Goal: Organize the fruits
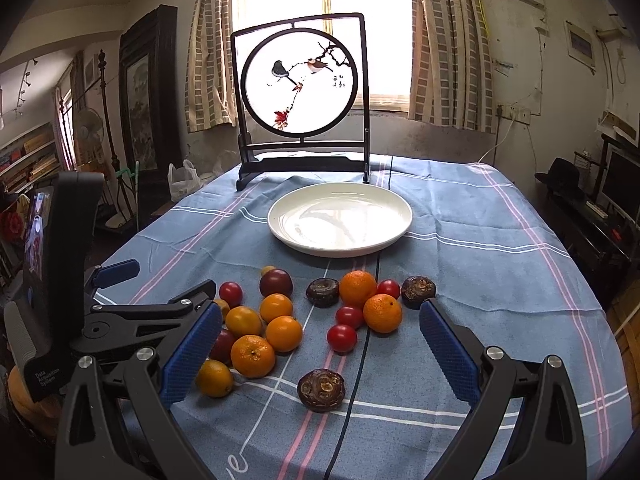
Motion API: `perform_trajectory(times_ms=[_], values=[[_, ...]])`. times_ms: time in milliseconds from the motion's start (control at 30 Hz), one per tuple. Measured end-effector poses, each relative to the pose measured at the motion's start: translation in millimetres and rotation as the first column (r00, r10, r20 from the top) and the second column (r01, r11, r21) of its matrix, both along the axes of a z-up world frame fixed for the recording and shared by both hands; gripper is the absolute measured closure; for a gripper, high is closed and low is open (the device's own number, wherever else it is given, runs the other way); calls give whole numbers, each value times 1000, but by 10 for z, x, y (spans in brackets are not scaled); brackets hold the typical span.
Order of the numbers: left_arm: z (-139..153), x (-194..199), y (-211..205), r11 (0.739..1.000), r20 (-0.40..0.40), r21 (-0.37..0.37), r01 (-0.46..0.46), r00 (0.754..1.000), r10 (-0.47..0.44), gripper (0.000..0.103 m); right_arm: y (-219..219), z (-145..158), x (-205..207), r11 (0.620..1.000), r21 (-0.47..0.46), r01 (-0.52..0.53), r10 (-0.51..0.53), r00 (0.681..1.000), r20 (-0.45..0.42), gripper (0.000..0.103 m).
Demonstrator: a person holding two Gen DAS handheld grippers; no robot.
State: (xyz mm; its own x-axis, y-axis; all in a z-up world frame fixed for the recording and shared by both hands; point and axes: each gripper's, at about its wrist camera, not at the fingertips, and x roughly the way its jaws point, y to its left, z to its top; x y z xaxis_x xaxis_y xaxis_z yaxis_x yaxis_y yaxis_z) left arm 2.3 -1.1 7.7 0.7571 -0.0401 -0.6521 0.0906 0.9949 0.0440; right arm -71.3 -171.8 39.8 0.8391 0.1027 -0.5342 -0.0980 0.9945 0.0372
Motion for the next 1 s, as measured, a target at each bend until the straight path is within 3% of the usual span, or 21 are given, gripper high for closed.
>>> perform_trajectory(times_ms=[167, 433, 1000], values=[[3, -8, 10, 1000, -6, -20, -16, 1000, 16, 5, 45, -10, -12, 1000, -13, -14, 14, 1000, 5, 4], [70, -90, -21, 1000, 63, 4, -20, 998, 20, 5, 46, -25, -10, 1000, -12, -22, 22, 1000, 0, 4], [45, -83, -19, 1000, 57, 9, -8, 998, 7, 5, 46, -61, -11, 999, -23, -24, 24, 1000, -14, 4]])
